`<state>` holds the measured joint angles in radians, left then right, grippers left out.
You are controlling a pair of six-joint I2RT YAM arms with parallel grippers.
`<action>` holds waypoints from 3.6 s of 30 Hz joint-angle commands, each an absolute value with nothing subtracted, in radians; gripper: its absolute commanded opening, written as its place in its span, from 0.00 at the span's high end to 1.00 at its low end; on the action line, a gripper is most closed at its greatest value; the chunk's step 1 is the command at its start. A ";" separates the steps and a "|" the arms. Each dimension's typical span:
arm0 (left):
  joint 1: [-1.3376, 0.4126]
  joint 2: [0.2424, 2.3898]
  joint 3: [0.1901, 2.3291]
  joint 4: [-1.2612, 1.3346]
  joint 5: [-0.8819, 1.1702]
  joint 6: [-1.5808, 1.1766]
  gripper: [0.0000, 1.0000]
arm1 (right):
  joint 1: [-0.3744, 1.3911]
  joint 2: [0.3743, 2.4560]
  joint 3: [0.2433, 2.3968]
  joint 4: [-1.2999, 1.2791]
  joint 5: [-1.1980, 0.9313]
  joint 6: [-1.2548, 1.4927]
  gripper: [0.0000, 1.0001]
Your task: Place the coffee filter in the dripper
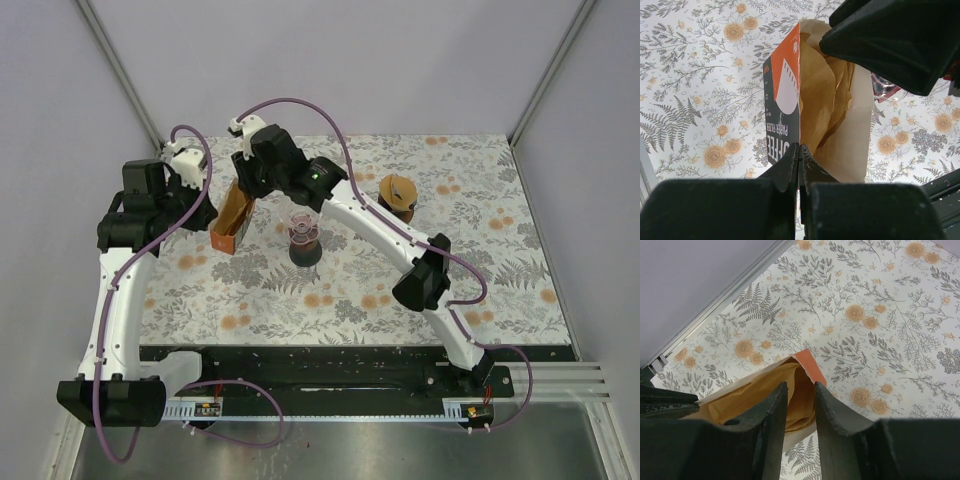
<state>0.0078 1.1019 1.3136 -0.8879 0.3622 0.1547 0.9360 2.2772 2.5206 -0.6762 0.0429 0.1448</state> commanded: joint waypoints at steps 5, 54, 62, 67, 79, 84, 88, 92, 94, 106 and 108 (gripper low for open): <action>0.006 1.108 1.298 -0.815 0.325 0.161 1.00 | 0.968 2.261 2.553 -0.605 0.028 0.087 0.64; 0.006 1.124 1.293 -0.772 0.319 0.167 1.00 | 0.997 2.220 2.395 -0.521 0.187 0.063 0.62; 0.005 1.121 1.295 -0.778 0.331 0.167 1.00 | 0.991 2.269 2.448 -0.558 0.175 0.072 0.81; 0.005 1.126 1.286 -0.781 0.343 0.170 1.00 | 0.988 2.266 2.471 -0.563 0.161 0.072 1.00; 0.005 1.127 1.293 -0.776 0.354 0.158 1.00 | 0.971 2.250 2.424 -0.577 0.166 0.110 0.78; 0.005 1.126 1.290 -0.775 0.359 0.158 1.00 | 0.971 2.263 2.416 -0.575 0.158 0.117 0.69; 0.005 1.126 1.287 -0.772 0.364 0.160 1.00 | 0.971 2.289 2.450 -0.586 0.135 0.129 0.69; 0.005 1.124 1.289 -0.765 0.370 0.156 1.00 | 0.971 2.309 2.453 -0.600 0.132 0.138 0.64; 0.006 1.126 1.287 -0.759 0.377 0.152 1.00 | 0.971 2.316 2.456 -0.600 0.106 0.150 0.63; 0.005 1.131 1.255 -0.749 0.374 0.163 1.00 | 0.971 2.315 2.468 -0.600 0.104 0.153 0.95; 0.005 1.135 1.233 -0.749 0.357 0.179 1.00 | 0.971 2.301 2.468 -0.600 0.106 0.149 0.99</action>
<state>0.0078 1.1343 1.2591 -0.8085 0.3557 0.1600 0.9749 2.3394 2.4248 -0.6128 0.1043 0.1539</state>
